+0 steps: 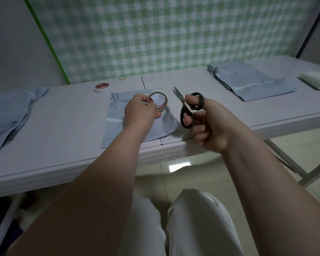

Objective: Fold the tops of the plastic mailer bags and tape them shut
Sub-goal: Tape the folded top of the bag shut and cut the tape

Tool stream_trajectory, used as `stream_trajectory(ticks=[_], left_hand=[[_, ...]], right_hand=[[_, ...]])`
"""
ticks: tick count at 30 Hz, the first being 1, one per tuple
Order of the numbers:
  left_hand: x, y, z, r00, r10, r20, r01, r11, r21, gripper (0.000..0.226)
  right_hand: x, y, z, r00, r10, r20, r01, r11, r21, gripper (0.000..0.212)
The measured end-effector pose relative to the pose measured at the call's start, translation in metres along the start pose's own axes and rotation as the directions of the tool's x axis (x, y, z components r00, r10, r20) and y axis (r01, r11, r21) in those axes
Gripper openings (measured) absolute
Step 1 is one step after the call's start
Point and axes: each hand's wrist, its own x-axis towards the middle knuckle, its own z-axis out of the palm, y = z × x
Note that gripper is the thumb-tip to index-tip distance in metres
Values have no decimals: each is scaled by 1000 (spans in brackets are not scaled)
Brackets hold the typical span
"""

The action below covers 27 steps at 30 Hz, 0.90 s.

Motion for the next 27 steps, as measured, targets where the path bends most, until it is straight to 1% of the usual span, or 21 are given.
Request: stream_trajectory(ticks=[2,4,8,10,15,18,27], left_hand=[[0,0,0,1000,-5,-2,5,1000,1,10],[0,0,0,1000,-8,-1,8,1000,-3,10],[0,1,0,1000,6,6,-6,1000,-3,9],[-1,1,0,1000,13,5,-13,1000,-2,8],[-1,1,0,1000,22,2,-22,1000,-2,10],[-1,0,0,1000,25,4,-25,1000,-6,11],[-1,1,-1,999,30,14,-30,999,-16,10]], right_hand=[[-8,4,1,995,75,68,-84,988,132,36],[-14,10,2,986,113,122,-140,960,243,38],[-23,15,1,983,132,127,-171,913,371,38],[-25,15,2,984,139,116,-172,911,376,38],[-24,18,8,980,169,102,-193,927,321,38],[-21,18,12,980,184,82,-200,923,328,39],[-17,17,19,986,159,51,-167,925,340,40]])
